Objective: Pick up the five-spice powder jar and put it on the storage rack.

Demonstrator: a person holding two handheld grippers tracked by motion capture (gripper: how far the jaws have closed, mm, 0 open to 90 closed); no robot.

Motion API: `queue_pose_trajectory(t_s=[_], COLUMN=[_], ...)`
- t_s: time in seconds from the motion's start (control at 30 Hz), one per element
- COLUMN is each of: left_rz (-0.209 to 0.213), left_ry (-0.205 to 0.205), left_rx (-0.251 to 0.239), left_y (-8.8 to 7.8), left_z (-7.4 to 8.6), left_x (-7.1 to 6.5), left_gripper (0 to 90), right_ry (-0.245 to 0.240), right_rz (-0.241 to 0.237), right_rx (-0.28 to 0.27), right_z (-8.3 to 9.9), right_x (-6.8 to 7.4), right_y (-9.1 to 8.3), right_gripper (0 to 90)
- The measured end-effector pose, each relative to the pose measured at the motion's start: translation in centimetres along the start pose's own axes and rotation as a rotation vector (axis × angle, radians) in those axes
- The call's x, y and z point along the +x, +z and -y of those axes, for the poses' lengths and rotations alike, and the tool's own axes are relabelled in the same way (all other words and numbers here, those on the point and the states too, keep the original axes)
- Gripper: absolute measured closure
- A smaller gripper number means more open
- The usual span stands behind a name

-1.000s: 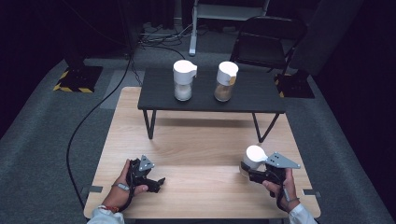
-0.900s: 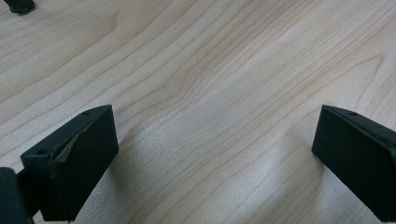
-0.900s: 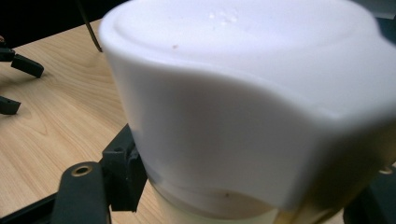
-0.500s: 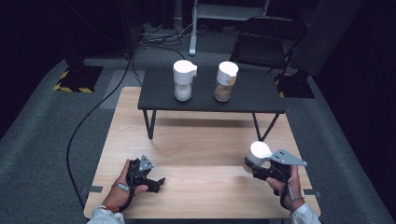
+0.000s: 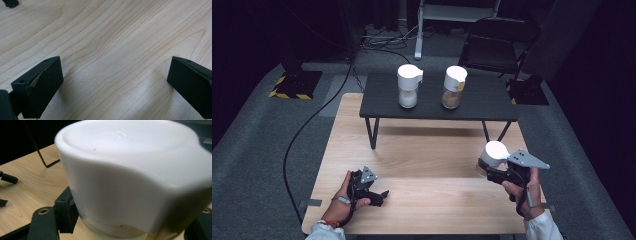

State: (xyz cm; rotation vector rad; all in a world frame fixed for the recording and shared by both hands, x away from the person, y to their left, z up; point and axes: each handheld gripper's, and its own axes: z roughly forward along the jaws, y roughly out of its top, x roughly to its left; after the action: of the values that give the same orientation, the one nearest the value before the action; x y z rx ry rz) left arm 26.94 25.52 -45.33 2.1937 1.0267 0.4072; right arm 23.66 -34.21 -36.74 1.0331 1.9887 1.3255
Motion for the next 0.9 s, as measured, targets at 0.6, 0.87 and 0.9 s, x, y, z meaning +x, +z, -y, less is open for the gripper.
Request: queue_pose_trajectory(t_s=[0.6, 0.87, 0.9], left_rz=[0.000, 0.000, 0.000], left_ry=[0.000, 0.000, 0.000], left_rx=[0.000, 0.000, 0.000], left_y=[0.0, 0.0, 0.0], left_z=[0.0, 0.0, 0.0], left_x=[0.0, 0.0, 0.0], left_gripper=[0.1, 0.1, 0.1], right_ry=[-0.005, -0.009, -0.011], right_rz=[0.052, 0.075, 0.078], right_rx=[0.005, 0.012, 0.013], right_z=[-4.6, -6.7, -7.0], right_x=[-0.1, -0.2, -0.2], right_y=[-0.7, -0.6, -0.6], right_gripper=[29.3, 29.3, 29.3])
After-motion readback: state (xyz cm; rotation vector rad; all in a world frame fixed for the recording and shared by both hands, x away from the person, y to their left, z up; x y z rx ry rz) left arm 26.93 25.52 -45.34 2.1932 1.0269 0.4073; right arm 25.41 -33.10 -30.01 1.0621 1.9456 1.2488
